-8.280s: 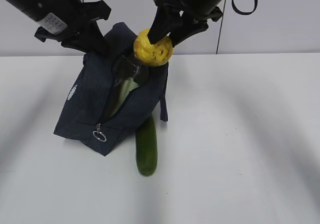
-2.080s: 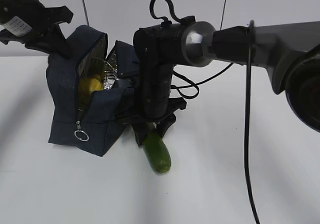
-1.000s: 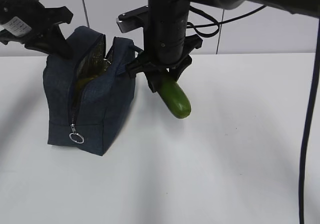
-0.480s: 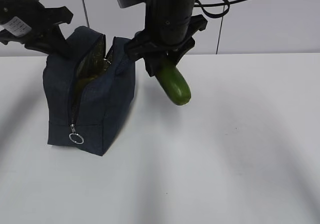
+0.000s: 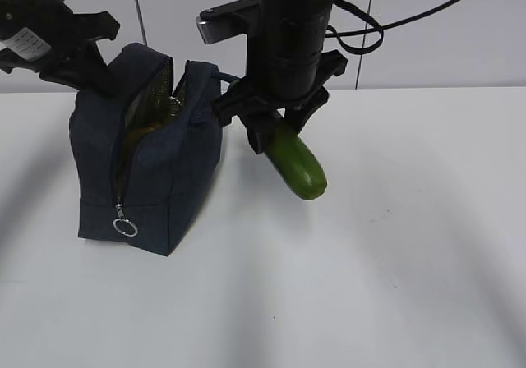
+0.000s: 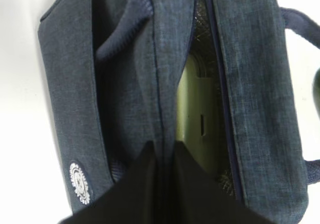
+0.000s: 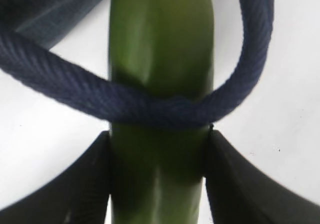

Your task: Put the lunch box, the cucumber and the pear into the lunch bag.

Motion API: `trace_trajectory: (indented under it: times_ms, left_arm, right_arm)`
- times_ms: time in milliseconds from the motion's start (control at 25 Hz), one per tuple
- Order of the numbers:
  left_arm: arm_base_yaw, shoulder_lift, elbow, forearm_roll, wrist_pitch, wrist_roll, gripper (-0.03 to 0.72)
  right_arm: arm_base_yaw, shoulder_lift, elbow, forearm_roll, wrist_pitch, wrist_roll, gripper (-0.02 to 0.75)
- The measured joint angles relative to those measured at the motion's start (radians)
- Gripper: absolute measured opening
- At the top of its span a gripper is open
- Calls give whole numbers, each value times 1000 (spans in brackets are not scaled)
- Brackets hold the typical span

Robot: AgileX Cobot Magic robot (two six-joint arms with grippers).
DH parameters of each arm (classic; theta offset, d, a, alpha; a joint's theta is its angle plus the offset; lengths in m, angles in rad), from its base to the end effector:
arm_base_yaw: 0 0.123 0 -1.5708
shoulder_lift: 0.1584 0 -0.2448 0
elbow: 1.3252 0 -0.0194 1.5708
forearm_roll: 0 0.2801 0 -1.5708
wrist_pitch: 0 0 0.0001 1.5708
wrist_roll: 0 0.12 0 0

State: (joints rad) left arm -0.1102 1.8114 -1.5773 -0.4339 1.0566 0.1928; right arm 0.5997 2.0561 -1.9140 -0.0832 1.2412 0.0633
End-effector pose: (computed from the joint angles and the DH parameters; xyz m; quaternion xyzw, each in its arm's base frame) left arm 0.4121 -0.0898 0.2243 0.0758 0.9597 -0.1961 0.1866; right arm 0.3852 0.2519 0.2077 -0.2699 0.9522 0.0059 0.1426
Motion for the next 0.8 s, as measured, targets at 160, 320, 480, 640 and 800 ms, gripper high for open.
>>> trace_trajectory:
  times_ms: [160,320,480,640,800]
  left_arm:
    - [0,0,0,10,0,-3,0]
    - [1,0,0,11,0,-3,0]
    - [1,0,0,12,0,-3,0]
    - [1,0,0,12,0,-3,0]
    - [1,0,0,13,5,-3,0]
  right_arm:
    - [0,-28,37,8,0,-5,401]
    - [0,-43,64,14,0,-13,401]
    - [0,-59,66,30,0,-22,401]
    - [0,-67,52,63,0,-24,401]
    - [0,-67,17,129,1,-26,401]
